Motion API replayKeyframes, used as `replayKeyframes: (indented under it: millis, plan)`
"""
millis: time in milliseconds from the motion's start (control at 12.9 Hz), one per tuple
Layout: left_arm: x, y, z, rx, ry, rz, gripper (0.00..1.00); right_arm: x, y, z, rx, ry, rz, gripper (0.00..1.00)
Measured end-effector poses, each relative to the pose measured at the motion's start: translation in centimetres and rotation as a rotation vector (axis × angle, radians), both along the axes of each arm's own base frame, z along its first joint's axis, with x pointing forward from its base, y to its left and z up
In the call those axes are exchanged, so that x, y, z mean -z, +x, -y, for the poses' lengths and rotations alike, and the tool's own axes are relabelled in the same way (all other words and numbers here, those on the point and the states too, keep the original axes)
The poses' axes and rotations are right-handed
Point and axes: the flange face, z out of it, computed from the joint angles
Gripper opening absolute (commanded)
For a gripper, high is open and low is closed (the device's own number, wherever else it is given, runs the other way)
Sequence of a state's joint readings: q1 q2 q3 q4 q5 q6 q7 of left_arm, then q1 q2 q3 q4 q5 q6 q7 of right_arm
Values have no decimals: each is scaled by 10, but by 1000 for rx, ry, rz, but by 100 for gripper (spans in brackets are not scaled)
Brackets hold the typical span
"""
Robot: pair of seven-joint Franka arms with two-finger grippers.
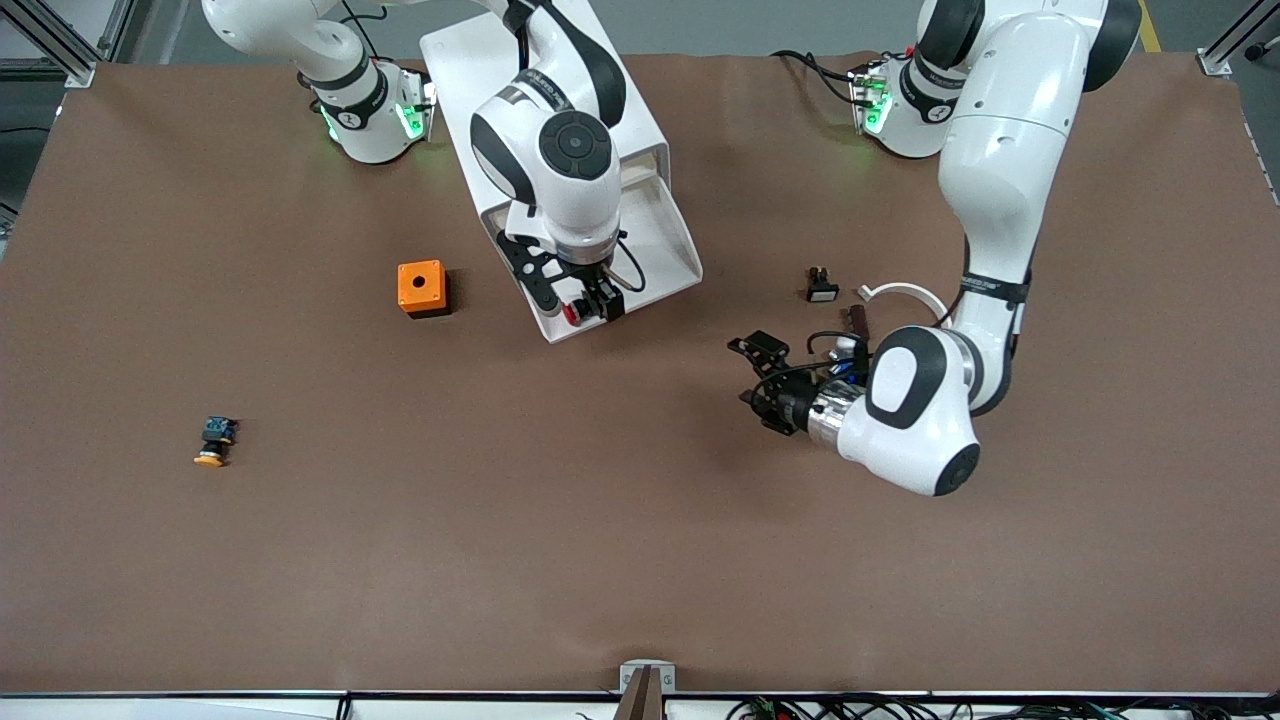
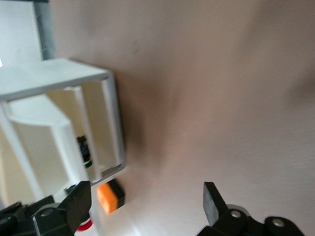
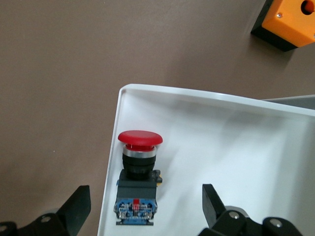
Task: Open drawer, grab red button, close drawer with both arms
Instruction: 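Grasp the red push button in the drawer with the right gripper, then carry the red button beside the yellow button with the right gripper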
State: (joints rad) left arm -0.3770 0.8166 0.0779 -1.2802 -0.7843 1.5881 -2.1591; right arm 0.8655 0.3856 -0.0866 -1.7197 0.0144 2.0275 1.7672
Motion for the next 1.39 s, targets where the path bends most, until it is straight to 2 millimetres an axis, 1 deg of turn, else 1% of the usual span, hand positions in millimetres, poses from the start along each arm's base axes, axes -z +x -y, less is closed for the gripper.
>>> replayKeyframes:
  millis: [155, 232, 309, 464, 541, 696, 850, 928, 1082, 1159, 1237, 1314, 1391]
  plan:
    - [-11, 4, -14, 62, 92, 63, 100, 12, -1, -4, 3, -4, 3, 100]
    - [-18, 5, -19, 86, 129, 91, 100, 16, -1, -5, 3, -5, 3, 87]
    - [-26, 8, -24, 108, 157, 121, 100, 17, -1, -5, 3, -6, 3, 80]
    - [-42, 14, -42, 183, 185, 200, 100, 18, -1, -5, 5, -7, 2, 26]
    - [-51, 17, -50, 247, 188, 250, 100, 18, -1, -5, 6, -7, 2, 0]
    - [-75, 19, -57, 363, 174, 340, 100, 18, -1, -5, 7, -7, 2, 0]
    - [-94, 18, -59, 476, 172, 407, 100, 17, 0, -6, 9, -4, 3, 0]
    - [-101, 16, -57, 547, 170, 437, 100, 14, 2, -6, 16, 5, 3, 0]
    - [-106, 12, -48, 694, 132, 487, 100, -3, 14, -3, 42, 30, -12, 0]
    - [-109, 10, -44, 766, 96, 513, 100, -17, 25, 4, 36, 39, -29, 0]
    - [-111, 9, -41, 837, 55, 539, 100, -32, 39, 15, 19, 48, -41, 0]
    - [-114, 8, -40, 912, 12, 566, 100, -44, 53, 31, -15, 59, -49, 0]
    - [-117, 7, -38, 980, -27, 591, 100, -55, 68, 51, -71, 64, -60, 0]
